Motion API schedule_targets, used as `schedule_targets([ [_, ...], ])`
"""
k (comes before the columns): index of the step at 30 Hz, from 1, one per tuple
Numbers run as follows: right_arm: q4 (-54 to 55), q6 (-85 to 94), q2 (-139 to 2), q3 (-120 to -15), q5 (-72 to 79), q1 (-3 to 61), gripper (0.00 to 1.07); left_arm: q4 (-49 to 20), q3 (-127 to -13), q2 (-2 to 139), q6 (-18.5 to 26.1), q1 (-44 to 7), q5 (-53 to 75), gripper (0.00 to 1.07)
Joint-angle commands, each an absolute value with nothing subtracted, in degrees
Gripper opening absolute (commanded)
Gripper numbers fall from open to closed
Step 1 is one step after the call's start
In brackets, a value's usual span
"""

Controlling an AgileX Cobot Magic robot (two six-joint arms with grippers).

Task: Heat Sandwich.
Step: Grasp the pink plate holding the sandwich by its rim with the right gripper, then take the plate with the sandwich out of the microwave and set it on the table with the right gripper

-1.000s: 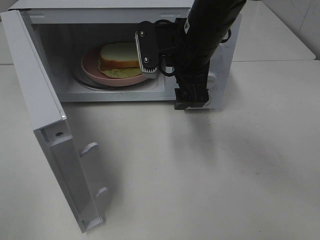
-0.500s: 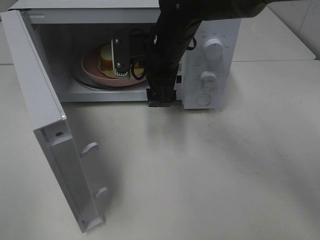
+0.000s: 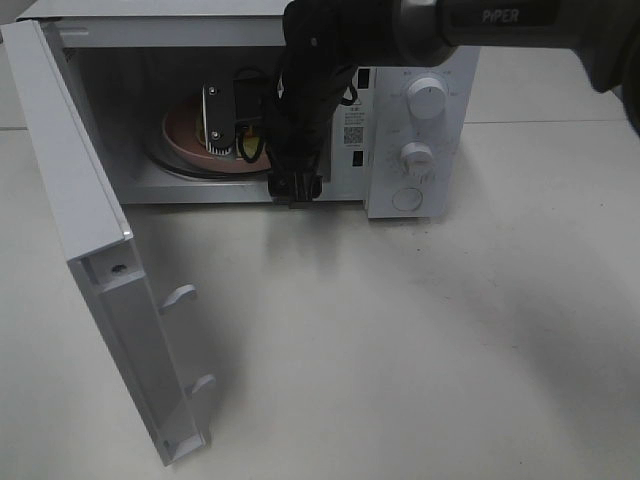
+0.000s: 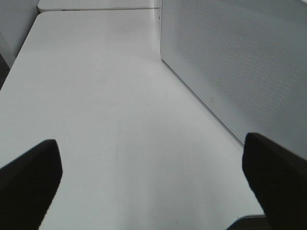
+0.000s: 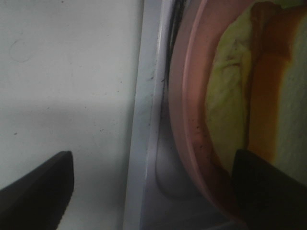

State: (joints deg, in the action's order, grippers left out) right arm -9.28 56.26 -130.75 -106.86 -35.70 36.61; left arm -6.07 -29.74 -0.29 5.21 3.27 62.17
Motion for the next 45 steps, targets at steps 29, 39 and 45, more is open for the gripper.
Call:
schedule_targets([
  [29, -7.5, 53.2, -141.7, -118.9, -39.3, 37.5, 0.07, -6.2, -29.7, -1.2, 5.1, 2.9, 61.4, 0.98],
  [39, -6.2, 53.3, -141.3, -118.9, -40.7, 37.5, 0.0, -6.2, -29.7, -1.2, 5.1, 2.9, 61.4, 0.98],
  [45, -6.1, 53.3, -141.3, -118.9, -41.6, 37.5, 0.0, -6.2, -29.7, -1.2, 5.1, 2.9, 61.4, 0.98],
])
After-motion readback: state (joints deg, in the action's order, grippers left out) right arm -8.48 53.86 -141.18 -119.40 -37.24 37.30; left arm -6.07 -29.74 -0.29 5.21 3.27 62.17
